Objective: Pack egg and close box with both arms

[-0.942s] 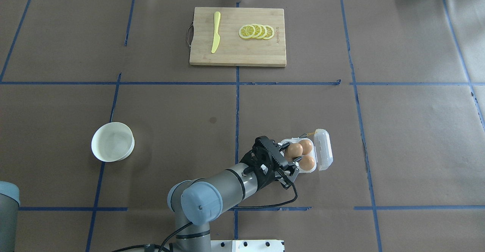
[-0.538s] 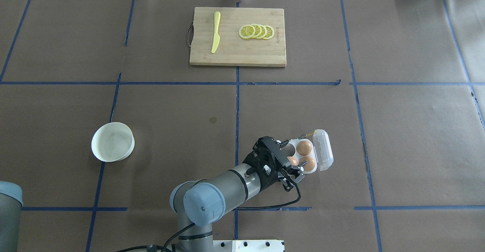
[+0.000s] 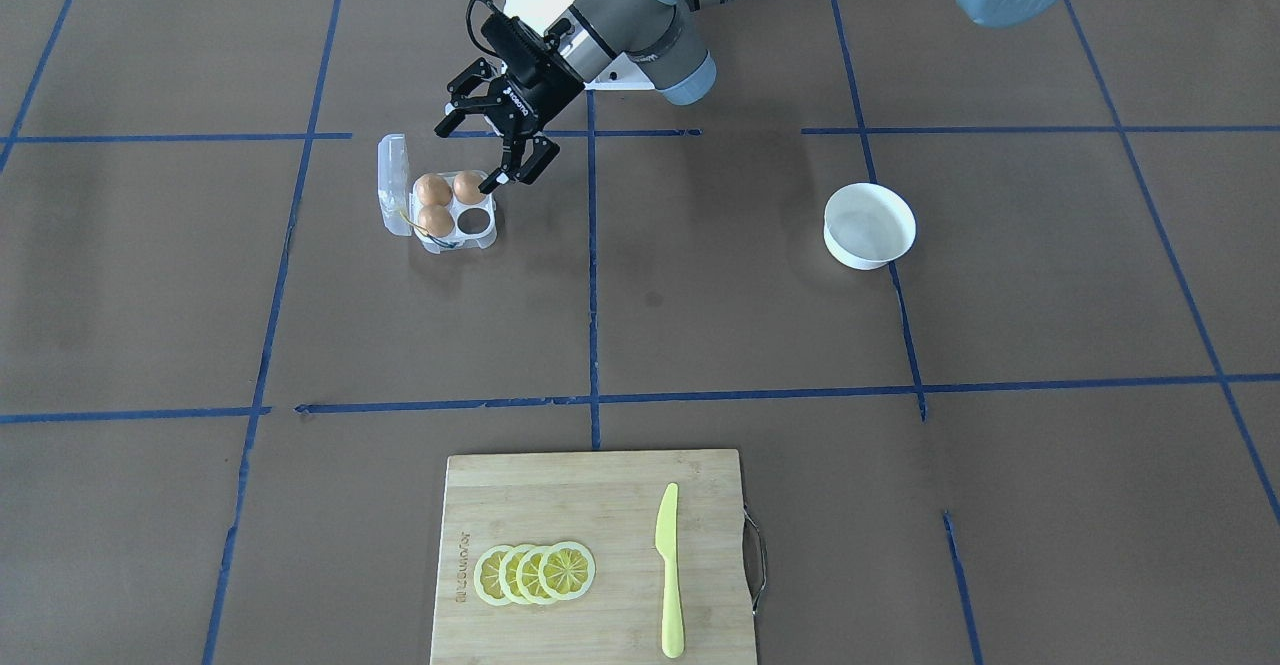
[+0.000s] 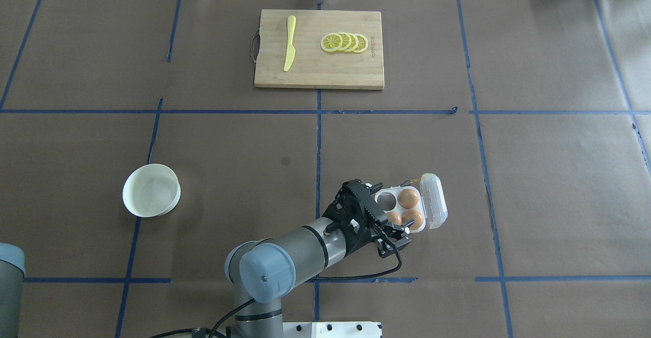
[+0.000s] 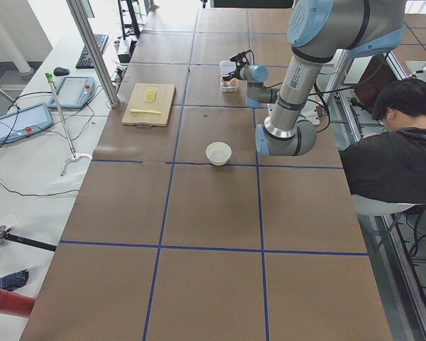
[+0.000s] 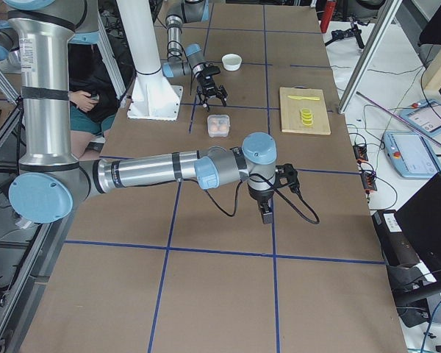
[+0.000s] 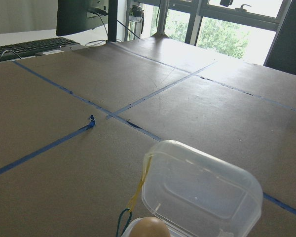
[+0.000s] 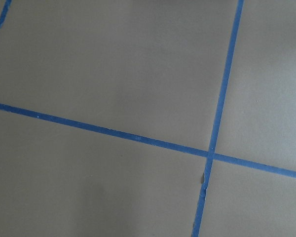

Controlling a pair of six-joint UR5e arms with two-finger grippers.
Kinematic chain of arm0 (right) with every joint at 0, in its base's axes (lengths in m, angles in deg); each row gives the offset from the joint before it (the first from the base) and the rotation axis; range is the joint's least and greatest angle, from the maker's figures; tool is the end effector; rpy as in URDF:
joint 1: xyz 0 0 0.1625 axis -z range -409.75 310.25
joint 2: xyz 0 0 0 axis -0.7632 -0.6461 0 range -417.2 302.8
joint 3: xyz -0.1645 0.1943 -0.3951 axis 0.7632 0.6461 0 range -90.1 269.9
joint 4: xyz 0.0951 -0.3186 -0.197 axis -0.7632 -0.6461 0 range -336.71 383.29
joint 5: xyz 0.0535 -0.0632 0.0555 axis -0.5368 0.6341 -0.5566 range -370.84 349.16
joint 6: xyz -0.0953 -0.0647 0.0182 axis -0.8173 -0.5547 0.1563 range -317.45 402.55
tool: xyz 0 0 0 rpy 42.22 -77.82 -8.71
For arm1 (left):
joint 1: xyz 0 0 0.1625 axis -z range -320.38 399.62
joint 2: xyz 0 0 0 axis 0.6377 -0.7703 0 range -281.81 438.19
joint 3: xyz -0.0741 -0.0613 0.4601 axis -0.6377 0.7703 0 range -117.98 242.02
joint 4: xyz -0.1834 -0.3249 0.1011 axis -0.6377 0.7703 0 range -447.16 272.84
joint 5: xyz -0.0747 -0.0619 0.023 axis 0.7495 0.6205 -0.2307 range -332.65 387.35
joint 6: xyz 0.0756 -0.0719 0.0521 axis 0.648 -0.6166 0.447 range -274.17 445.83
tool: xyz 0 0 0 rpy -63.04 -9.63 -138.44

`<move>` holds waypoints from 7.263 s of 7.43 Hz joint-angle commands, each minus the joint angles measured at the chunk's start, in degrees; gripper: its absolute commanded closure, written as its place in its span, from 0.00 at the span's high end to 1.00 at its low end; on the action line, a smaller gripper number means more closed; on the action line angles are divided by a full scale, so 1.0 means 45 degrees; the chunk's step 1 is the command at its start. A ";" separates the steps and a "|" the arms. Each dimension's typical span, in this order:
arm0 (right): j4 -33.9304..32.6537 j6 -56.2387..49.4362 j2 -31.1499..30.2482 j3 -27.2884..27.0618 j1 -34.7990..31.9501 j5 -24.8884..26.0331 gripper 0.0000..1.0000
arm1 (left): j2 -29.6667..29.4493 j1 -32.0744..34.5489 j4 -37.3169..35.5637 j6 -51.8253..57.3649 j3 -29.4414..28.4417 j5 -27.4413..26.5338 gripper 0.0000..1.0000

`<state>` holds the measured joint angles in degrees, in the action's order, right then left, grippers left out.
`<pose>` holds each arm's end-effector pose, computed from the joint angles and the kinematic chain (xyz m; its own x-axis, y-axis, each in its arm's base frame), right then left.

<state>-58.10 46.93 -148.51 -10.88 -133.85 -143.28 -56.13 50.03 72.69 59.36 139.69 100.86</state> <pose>0.0061 -0.4717 0.6235 0.7179 -0.2113 0.6633 0.0431 0.9645 0.2606 0.6831 -0.2947 0.1860 0.3096 0.8158 -0.4885 0.3798 0.3648 0.8501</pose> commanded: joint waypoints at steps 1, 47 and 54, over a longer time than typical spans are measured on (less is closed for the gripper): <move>0.0000 -0.0016 -0.0004 0.0034 -0.0003 -0.0003 1.00 | 0.0685 0.0788 -0.2456 -0.0035 0.2003 0.1198 1.00; 0.3401 1.1294 -0.1088 -0.2799 0.8679 0.4727 1.00 | 0.9928 1.8507 -1.5893 0.8324 0.4303 1.3489 1.00; -0.2605 -0.3580 -0.1976 -0.0727 -0.1652 0.1564 1.00 | 1.0142 1.8526 -1.6030 0.8305 0.4206 1.3373 1.00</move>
<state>-63.20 39.33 -157.23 -14.36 -133.62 -133.95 -11.01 133.32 0.72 96.81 158.90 161.24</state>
